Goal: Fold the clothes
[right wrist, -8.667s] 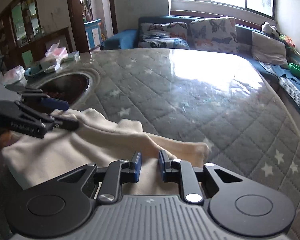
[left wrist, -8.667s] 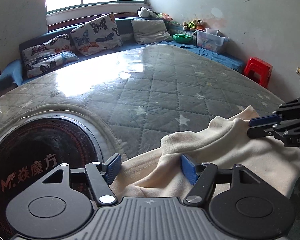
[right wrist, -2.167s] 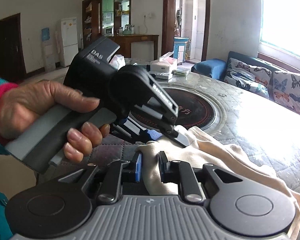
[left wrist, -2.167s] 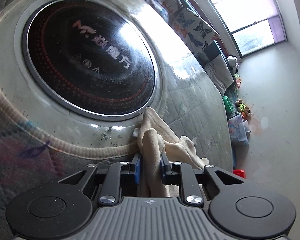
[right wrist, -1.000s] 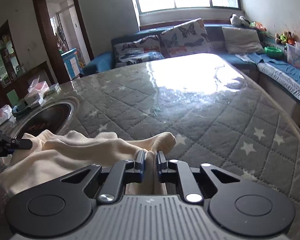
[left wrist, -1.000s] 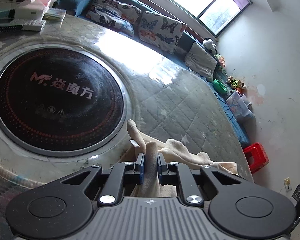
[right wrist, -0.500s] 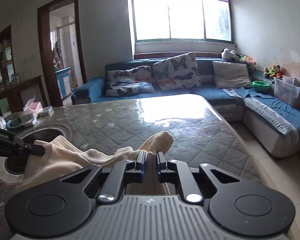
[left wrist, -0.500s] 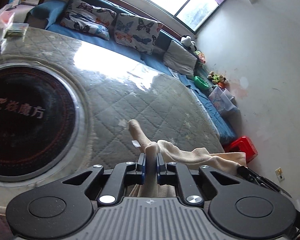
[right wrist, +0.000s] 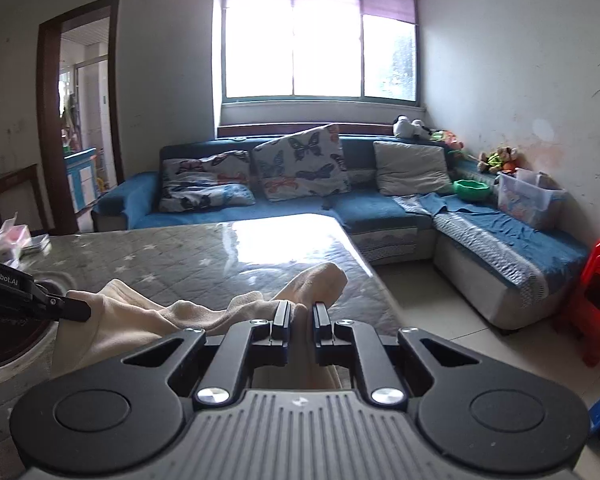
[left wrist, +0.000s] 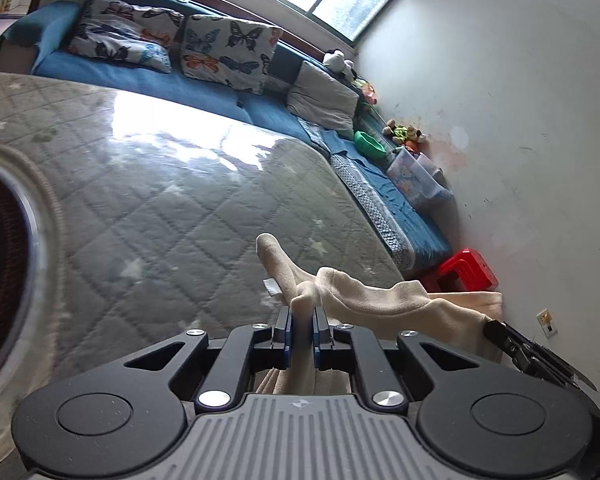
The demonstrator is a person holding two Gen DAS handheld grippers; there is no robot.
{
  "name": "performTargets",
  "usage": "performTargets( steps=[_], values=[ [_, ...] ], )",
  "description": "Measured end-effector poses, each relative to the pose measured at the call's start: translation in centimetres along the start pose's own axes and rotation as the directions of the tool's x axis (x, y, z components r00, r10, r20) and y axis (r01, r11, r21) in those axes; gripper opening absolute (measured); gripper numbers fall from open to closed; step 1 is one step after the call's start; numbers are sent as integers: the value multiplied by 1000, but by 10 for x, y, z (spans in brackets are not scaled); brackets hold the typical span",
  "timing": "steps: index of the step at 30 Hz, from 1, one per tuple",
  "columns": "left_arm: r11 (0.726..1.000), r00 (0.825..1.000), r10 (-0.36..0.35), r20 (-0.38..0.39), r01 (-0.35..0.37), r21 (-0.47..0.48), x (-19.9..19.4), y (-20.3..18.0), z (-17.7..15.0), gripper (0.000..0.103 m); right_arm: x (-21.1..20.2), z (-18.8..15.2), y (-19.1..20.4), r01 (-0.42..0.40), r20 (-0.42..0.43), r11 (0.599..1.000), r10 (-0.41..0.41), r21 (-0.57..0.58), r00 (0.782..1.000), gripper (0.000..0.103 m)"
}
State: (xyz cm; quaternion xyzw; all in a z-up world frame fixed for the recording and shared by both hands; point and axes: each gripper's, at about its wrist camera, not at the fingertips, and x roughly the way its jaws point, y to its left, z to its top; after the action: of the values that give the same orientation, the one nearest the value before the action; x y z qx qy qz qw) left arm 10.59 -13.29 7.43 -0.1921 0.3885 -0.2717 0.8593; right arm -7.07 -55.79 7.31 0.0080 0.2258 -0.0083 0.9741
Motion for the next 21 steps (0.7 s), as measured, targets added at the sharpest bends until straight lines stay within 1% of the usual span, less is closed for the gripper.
performTargets(
  steps=[5,11,16,21],
  values=[
    [999,1000,-17,-10,17,30,22,-20,8,10,8,5,-20,62,-2,998,-62,4,998,10],
    [998,1000,-1,-18,2,68,40,-31,12,10,18,5,-36,119,-19,993,-119,-1,993,10],
    [995,999,27,-42,-23,93,54,-30,10,11,37,-3,-43,153,-68,988,-153,-2,986,10],
    [992,996,57,-75,-49,115,60,-26,4,12,52,-15,-42,173,-129,985,-172,-4,977,11]
  ],
)
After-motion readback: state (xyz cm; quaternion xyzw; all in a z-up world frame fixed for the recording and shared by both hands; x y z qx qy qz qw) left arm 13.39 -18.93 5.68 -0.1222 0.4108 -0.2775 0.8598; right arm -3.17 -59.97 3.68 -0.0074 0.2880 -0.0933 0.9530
